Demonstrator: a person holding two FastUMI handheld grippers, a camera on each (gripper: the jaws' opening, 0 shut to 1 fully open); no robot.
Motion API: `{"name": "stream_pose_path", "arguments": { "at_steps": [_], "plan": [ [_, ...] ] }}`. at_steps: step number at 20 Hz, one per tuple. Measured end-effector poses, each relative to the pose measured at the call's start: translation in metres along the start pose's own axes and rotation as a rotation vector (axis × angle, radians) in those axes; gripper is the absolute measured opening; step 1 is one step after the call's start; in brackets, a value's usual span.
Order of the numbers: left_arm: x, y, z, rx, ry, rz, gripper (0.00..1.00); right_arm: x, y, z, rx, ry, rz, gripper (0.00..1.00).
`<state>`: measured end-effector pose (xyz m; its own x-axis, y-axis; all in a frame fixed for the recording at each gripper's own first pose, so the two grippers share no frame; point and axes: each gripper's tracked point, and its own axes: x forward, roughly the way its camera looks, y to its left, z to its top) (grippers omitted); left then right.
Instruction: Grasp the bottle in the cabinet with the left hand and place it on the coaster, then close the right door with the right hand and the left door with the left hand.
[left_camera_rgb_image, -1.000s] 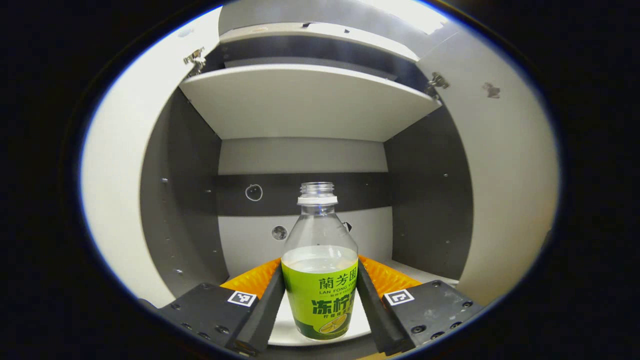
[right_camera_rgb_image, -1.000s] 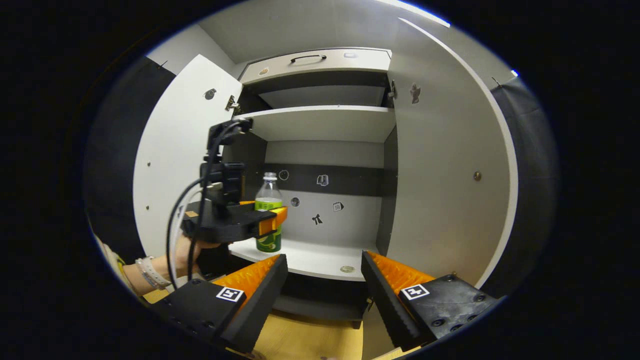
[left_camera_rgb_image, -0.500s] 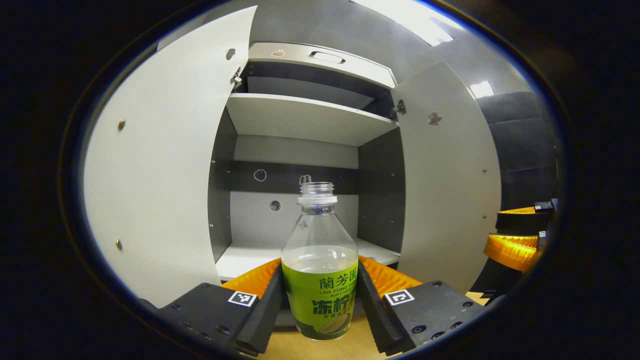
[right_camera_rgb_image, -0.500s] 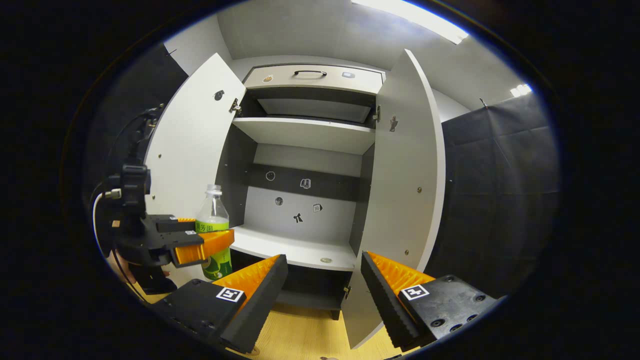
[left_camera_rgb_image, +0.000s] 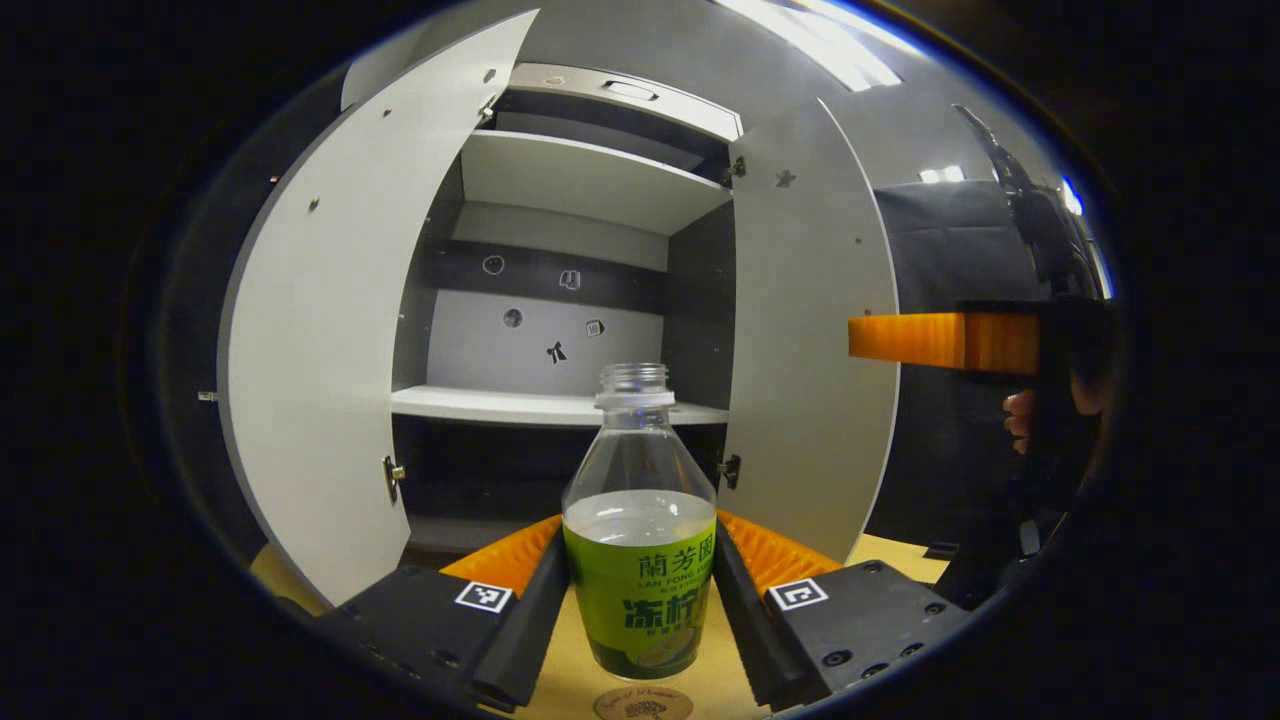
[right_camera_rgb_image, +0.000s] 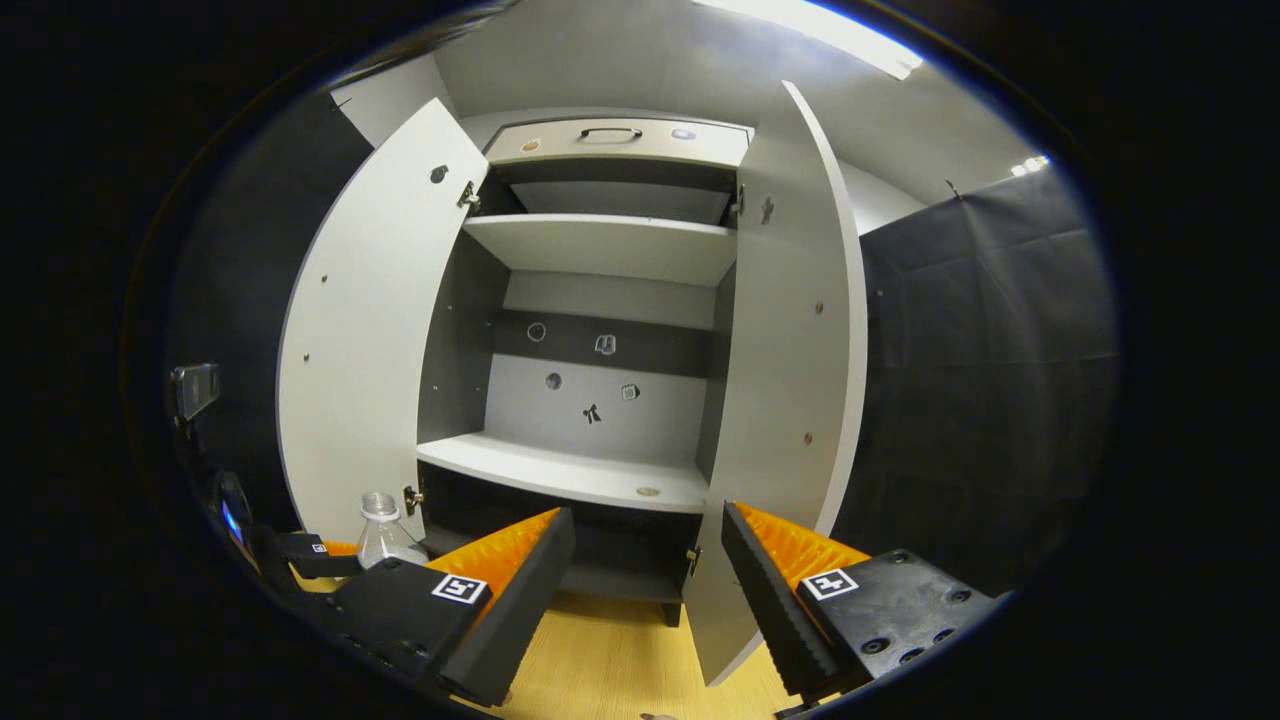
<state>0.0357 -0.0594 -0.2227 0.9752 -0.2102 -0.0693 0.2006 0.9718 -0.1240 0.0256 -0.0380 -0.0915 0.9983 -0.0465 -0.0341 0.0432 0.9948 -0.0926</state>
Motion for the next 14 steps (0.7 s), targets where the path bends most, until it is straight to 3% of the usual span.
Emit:
{"name": "stream_pose_path", "arguments": {
  "at_steps": [6, 14],
  "plan": [
    [-0.003, -0.008, -0.096, 0.019, 0.074, 0.035, 0.78, -0.006, 0.003, -0.07, 0.011, 0.068, 0.063, 0.98],
    [-0.002, -0.012, -0.117, 0.076, 0.063, 0.061, 0.78, -0.007, 0.003, -0.095, -0.017, 0.1, 0.108, 0.98]
  ]
}}
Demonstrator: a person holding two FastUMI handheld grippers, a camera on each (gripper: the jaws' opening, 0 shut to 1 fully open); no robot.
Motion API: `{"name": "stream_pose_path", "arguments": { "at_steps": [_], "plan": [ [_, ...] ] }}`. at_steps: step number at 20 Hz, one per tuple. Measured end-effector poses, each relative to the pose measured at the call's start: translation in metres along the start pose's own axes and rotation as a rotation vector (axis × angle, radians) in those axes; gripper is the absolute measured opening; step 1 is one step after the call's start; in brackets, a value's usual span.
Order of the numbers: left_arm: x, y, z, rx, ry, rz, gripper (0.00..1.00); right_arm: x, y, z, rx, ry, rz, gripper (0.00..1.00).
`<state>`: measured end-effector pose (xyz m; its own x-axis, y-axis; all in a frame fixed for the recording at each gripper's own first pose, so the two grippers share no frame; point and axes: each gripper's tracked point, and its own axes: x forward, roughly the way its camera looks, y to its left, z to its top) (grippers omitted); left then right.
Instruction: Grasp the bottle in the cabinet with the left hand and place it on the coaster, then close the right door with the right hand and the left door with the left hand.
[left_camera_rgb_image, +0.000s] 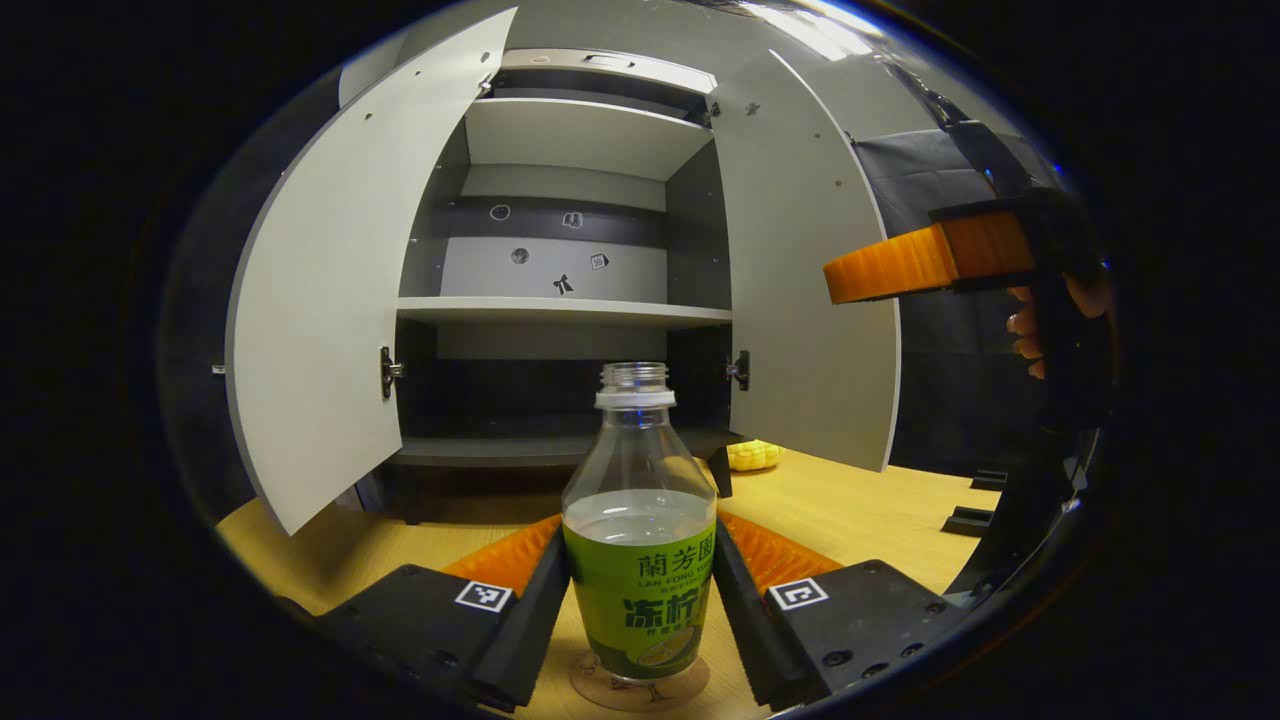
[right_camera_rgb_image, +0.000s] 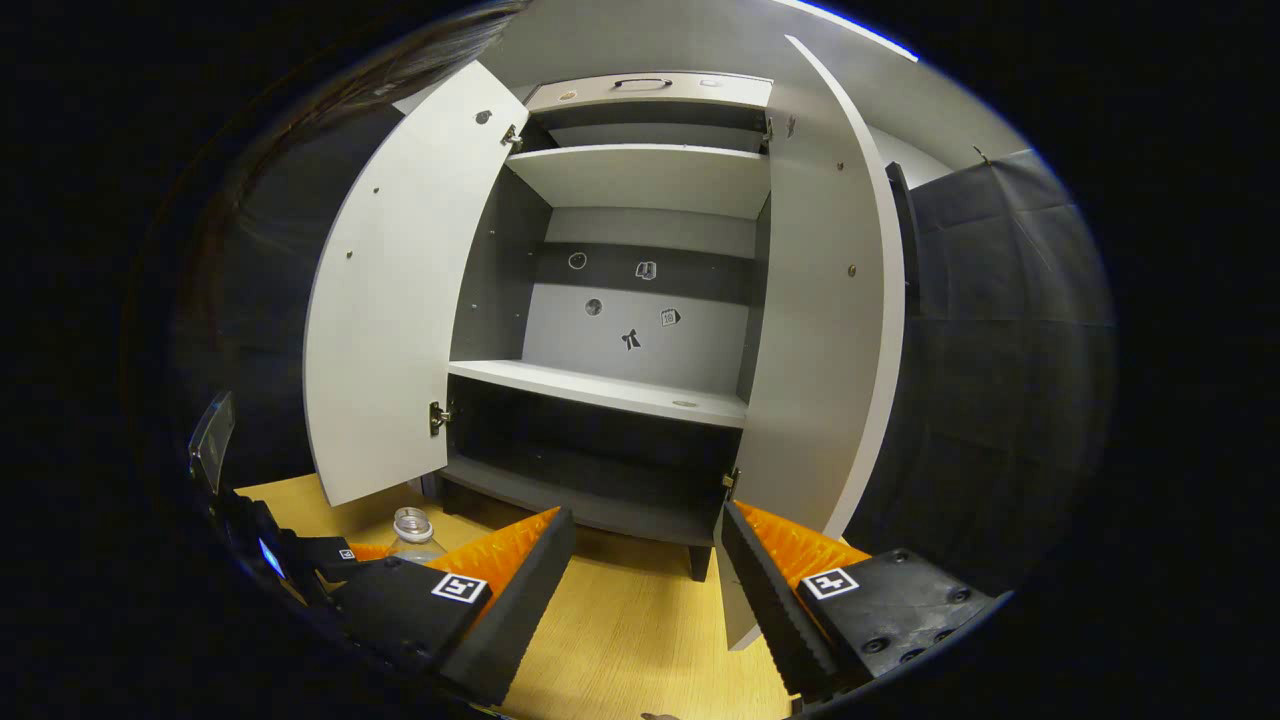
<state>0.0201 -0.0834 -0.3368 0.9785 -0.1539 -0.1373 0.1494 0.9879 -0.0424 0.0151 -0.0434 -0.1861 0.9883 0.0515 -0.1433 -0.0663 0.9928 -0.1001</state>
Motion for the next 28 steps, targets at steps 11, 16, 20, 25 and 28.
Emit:
{"name": "stream_pose_path", "arguments": {
  "at_steps": [11, 16, 20, 25, 28],
  "plan": [
    [-0.006, 0.007, -0.022, -0.012, 0.012, 0.02, 0.8, -0.004, -0.003, -0.02, 0.027, 0.043, -0.013, 0.98],
    [-0.006, 0.005, -0.028, -0.019, 0.013, 0.01, 0.8, -0.005, 0.003, -0.02, 0.026, 0.044, -0.002, 0.98],
    [-0.008, 0.002, -0.033, 0.0, 0.019, 0.014, 0.97, -0.006, 0.006, -0.022, 0.028, 0.051, 0.006, 0.98],
    [-0.001, -0.001, -0.027, 0.013, 0.007, 0.011, 0.98, -0.005, 0.007, -0.023, 0.033, 0.059, 0.013, 0.98],
    [0.001, 0.004, -0.02, 0.011, 0.0, 0.027, 0.98, -0.005, 0.006, -0.022, 0.035, 0.062, 0.016, 0.98]
  ]
}}
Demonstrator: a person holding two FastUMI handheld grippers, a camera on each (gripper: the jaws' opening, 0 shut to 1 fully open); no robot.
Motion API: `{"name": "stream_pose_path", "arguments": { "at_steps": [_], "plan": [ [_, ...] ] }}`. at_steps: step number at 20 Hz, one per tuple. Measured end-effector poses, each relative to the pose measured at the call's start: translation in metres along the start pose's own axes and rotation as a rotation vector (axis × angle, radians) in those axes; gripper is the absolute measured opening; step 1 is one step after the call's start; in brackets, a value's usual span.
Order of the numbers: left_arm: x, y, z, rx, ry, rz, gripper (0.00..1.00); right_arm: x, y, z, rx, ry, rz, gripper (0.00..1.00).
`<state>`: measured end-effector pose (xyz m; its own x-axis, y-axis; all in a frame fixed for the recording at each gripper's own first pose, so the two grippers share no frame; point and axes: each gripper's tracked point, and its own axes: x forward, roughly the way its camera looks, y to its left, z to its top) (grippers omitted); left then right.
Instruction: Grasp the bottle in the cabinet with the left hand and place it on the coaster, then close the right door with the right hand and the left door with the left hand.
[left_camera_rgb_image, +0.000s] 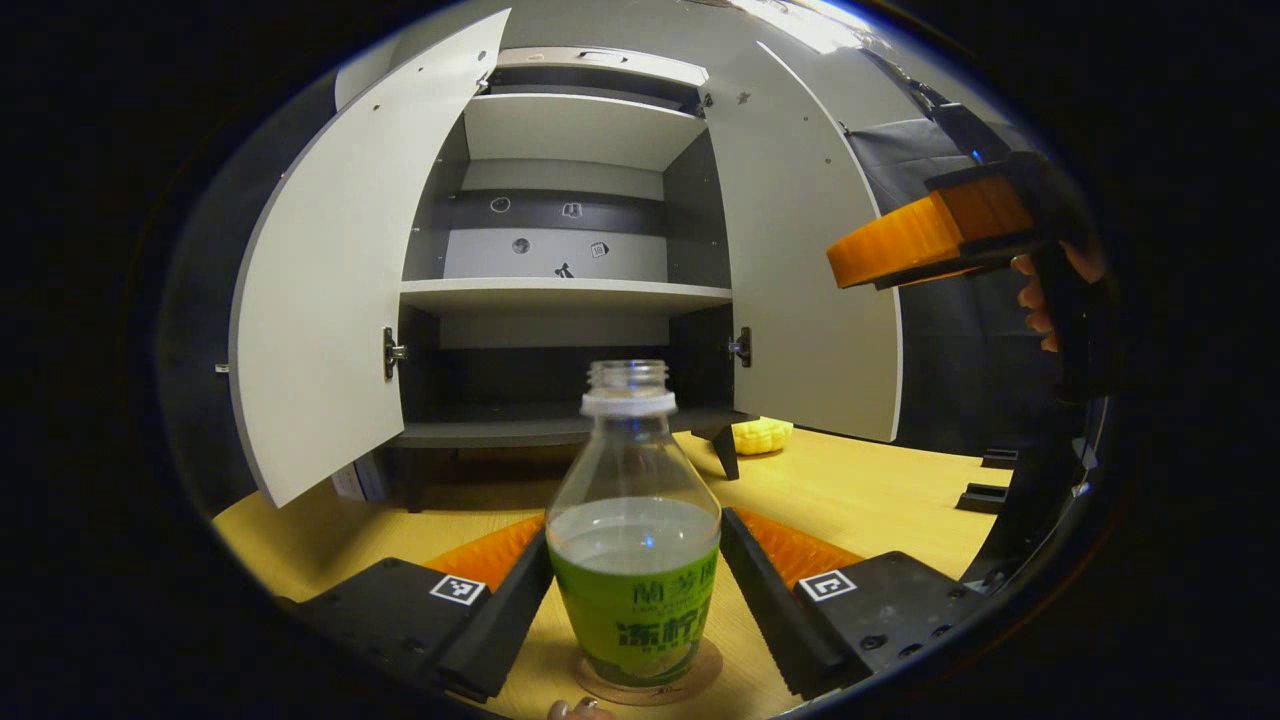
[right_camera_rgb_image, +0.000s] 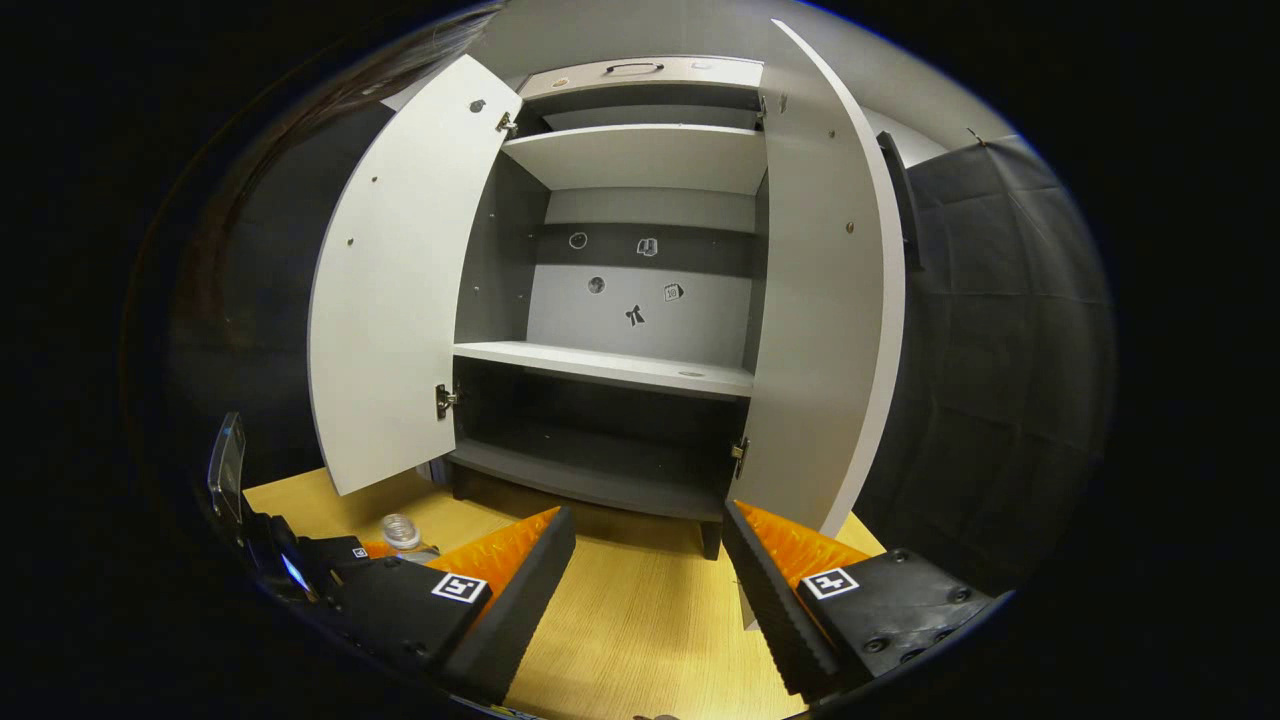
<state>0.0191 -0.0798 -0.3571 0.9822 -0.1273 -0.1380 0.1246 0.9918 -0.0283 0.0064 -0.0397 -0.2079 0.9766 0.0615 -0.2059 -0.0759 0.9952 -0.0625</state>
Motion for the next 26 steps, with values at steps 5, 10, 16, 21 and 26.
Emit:
{"name": "stream_pose_path", "arguments": {
  "at_steps": [5, 10, 16, 21, 26],
  "plan": [
    [-0.001, 0.008, 0.029, 0.022, -0.027, 0.027, 0.98, 0.001, -0.001, 0.008, 0.008, 0.0, 0.001, 0.98],
    [-0.005, 0.003, 0.097, 0.079, -0.098, 0.016, 0.98, -0.004, -0.002, 0.035, 0.041, -0.018, -0.01, 0.98],
    [-0.026, -0.015, 0.207, 0.021, -0.125, -0.085, 0.98, -0.03, -0.016, 0.097, 0.118, -0.048, -0.075, 0.98],
    [-0.069, 0.026, 0.282, -0.03, -0.073, -0.068, 0.96, -0.062, -0.059, 0.14, 0.06, -0.065, -0.227, 0.98],
    [-0.118, 0.109, 0.332, 0.021, -0.095, 0.034, 0.96, -0.077, -0.142, 0.158, 0.035, -0.074, -0.469, 0.98]
  ]
}}
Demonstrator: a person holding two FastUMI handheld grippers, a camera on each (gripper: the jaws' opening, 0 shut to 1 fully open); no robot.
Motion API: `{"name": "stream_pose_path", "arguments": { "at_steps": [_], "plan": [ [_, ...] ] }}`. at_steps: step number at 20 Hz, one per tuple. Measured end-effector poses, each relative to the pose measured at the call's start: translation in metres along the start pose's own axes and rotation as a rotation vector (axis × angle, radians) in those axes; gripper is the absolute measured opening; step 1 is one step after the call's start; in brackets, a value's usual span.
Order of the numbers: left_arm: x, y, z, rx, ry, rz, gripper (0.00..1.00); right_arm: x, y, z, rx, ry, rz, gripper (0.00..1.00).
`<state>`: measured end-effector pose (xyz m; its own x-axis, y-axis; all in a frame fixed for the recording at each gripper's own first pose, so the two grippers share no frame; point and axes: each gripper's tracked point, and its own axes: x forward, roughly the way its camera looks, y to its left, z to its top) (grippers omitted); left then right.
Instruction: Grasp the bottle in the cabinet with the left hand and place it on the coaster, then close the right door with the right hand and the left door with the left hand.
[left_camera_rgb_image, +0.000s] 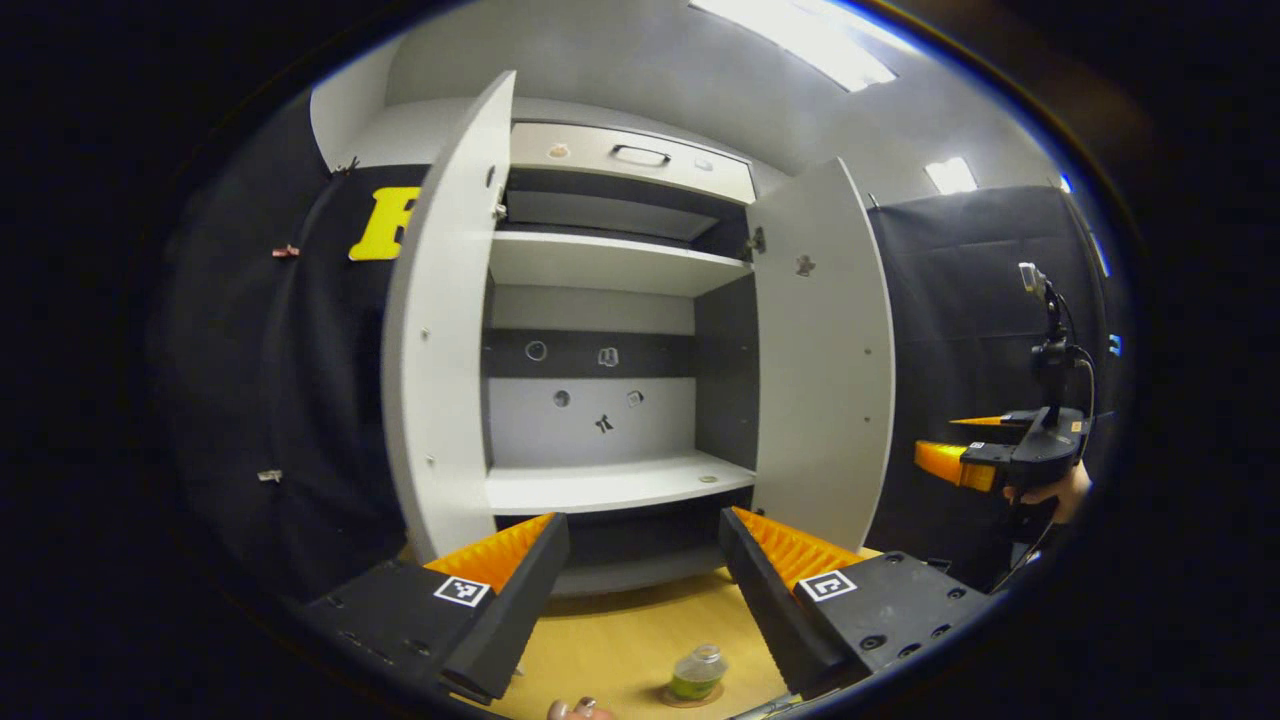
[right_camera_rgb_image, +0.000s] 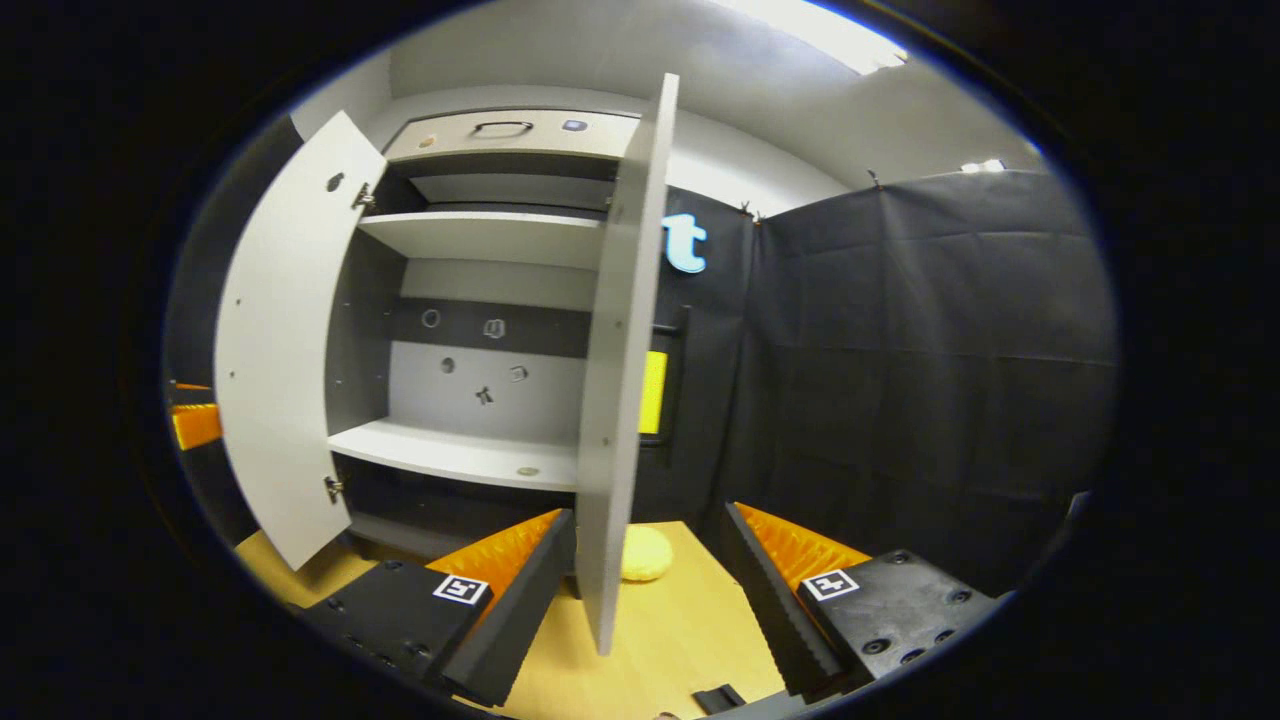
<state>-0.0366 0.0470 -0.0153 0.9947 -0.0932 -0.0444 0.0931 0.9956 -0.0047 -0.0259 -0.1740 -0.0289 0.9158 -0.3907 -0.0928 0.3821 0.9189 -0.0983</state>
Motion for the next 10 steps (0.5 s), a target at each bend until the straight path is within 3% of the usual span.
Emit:
{"name": "stream_pose_path", "arguments": {
  "at_steps": [4, 5, 6, 10],
  "plan": [
    [-0.027, 0.044, 0.012, 0.026, 0.013, 0.098, 0.98, 0.035, -0.016, 0.009, 0.081, -0.014, -0.026, 0.98],
    [-0.032, 0.051, 0.013, 0.025, 0.018, 0.124, 0.98, 0.046, -0.021, 0.013, 0.076, -0.024, -0.027, 0.94],
    [-0.034, 0.059, 0.011, 0.022, 0.028, 0.153, 0.98, 0.054, -0.022, 0.017, 0.077, -0.029, -0.015, 0.98],
    [-0.041, 0.069, 0.003, -0.051, 0.054, 0.248, 0.98, 0.075, -0.011, 0.019, 0.116, -0.024, 0.098, 0.98]
  ]
}}
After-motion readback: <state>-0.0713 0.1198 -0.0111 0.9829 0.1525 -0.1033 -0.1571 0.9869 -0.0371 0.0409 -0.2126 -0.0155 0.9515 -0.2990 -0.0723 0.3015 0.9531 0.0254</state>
